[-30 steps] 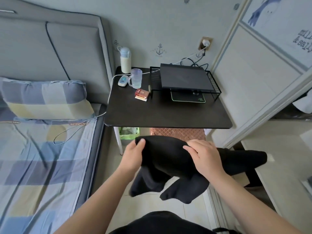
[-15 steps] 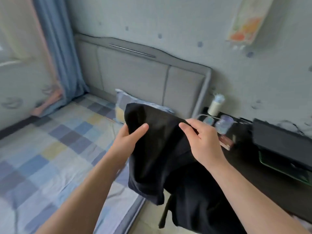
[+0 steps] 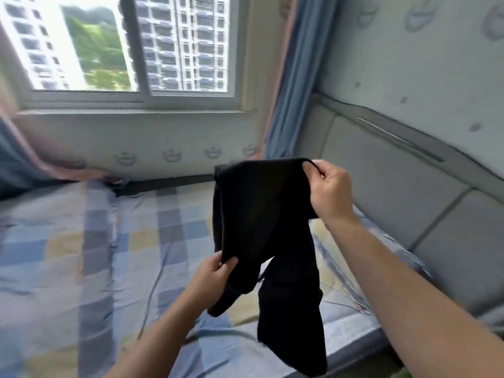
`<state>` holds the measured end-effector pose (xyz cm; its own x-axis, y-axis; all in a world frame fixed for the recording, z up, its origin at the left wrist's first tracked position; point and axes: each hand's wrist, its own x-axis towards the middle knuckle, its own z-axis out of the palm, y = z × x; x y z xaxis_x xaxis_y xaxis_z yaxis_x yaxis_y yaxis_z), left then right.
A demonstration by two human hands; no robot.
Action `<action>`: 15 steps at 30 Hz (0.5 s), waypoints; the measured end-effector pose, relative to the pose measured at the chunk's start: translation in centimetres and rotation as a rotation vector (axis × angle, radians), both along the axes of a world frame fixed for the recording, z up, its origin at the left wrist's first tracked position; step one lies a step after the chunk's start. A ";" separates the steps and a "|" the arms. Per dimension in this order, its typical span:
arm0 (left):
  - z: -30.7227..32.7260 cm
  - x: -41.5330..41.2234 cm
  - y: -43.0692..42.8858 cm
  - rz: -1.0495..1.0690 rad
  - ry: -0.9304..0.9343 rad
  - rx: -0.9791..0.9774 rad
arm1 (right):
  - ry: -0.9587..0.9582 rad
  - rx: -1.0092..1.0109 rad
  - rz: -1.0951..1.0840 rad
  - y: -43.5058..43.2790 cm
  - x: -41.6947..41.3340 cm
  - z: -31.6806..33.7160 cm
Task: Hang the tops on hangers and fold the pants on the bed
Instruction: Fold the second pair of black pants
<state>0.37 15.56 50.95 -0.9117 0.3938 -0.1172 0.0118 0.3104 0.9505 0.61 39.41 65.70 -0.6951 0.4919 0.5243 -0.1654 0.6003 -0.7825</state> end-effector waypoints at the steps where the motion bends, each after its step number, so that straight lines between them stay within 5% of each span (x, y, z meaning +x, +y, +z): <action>1: 0.2 -0.4 -0.5 0.053 -0.014 0.011 | -0.020 0.000 0.014 -0.1 -2.1 -0.3; 7: 0.6 -3.2 -0.6 0.407 -0.205 0.162 | -0.283 -0.105 0.219 -1.1 -7.6 -5.3; 15: -3.6 -6.6 7.0 0.626 -0.635 0.383 | -0.838 -0.427 0.627 0.1 2.4 -21.9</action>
